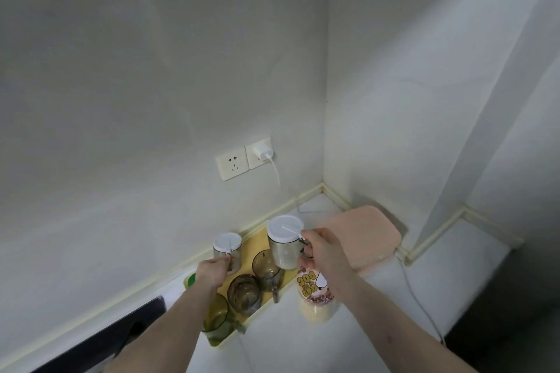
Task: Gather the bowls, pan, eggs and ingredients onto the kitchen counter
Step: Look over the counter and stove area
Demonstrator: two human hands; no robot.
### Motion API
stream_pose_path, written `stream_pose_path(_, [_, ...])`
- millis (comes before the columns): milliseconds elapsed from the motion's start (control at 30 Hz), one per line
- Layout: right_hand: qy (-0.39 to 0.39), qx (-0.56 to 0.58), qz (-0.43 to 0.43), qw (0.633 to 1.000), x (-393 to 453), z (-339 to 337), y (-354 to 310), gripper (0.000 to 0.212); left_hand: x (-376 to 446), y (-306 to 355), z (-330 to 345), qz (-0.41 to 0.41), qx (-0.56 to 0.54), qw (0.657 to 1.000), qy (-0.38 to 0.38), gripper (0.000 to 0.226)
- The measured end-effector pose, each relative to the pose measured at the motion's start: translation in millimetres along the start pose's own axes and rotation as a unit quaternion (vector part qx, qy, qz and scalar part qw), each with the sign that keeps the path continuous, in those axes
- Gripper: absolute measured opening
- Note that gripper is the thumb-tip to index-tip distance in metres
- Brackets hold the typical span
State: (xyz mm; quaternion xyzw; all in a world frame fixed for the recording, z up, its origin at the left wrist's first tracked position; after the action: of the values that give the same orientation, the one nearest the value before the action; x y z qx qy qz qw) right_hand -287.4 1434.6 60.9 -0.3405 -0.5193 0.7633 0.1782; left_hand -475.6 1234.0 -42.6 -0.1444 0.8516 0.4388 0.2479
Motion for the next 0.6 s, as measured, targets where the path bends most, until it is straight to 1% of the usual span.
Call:
stream_pose_path(267, [-0.003,-0.016,0.002,1.000,8.4,-0.5,5.1,0.024,16.4,-11.8,13.9,-0.047,0.027,0.998,-0.013,0.031])
stream_pose_path(433, [-0.006,-0.041,0.000,0.999,13.4,-5.1,8.9,0.026,23.0,-19.5,23.1,-0.074,0.007,0.997,-0.017,0.028])
stream_pose_path(600, [-0.001,-0.044,0.003,0.999,20.0,-6.2,12.0,0.027,26.5,-12.3,25.1,-0.083,0.059,0.994,-0.030,0.022])
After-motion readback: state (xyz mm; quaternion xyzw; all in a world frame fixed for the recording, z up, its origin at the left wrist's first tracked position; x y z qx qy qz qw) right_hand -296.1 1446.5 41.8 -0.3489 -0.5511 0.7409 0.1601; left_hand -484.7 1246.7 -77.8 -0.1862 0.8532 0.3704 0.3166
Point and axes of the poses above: each hand's wrist, its own x-axis towards the middle knuckle, its own z-axis out of the palm, y = z × x, the point moved 2 cm from there along x, towards the middle knuckle, and after that the axes turned 6 degrees about -z, right-handed, at the moved point
